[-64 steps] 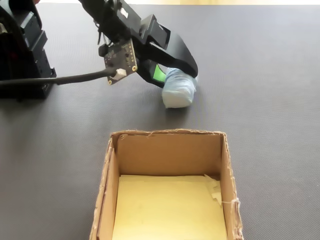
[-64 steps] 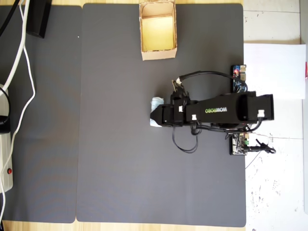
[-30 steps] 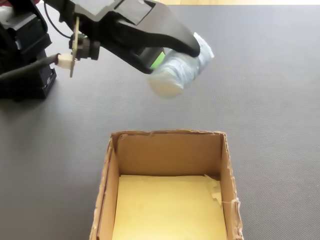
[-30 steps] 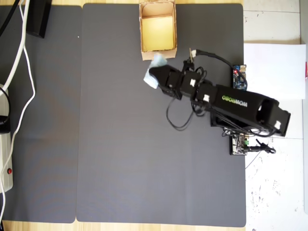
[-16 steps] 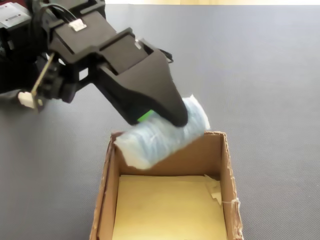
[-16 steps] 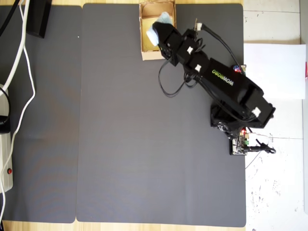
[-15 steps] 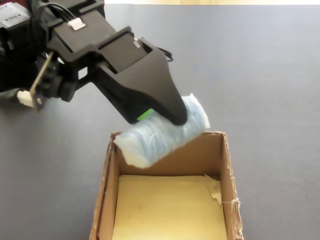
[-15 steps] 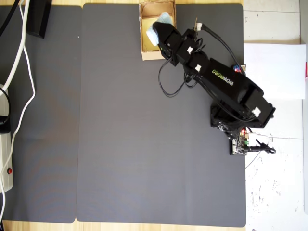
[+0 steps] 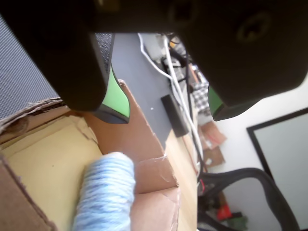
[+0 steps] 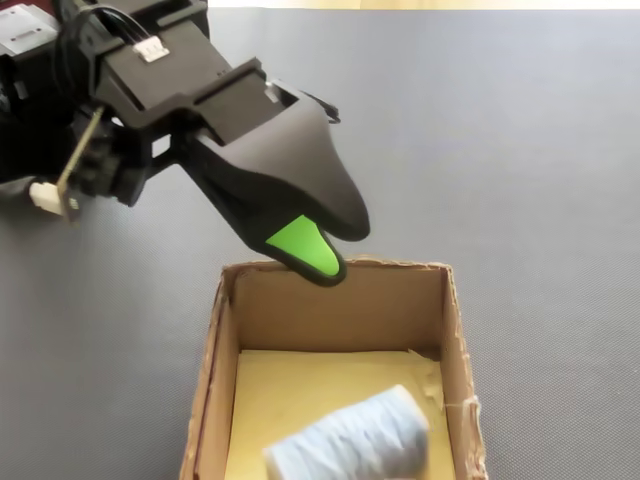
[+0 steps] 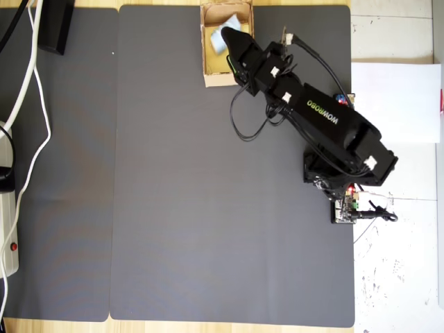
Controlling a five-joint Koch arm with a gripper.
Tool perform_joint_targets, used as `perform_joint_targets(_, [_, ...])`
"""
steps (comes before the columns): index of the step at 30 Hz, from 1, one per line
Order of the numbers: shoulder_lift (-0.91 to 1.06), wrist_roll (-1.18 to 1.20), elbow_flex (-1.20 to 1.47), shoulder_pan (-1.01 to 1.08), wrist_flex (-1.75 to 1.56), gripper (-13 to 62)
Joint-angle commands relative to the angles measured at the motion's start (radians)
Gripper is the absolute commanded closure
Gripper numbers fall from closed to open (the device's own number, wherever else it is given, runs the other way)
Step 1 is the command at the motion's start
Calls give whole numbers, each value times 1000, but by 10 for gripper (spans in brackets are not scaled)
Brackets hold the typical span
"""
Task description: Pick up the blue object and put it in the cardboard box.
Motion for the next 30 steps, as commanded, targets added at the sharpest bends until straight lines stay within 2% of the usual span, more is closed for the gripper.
perform_joint_targets(1, [57,6,-87,-3,-17,170])
perform_joint_targets(14, [288,89,60,-241,-9,170])
perform_joint_targets(30, [592,109,390,-580,44,170])
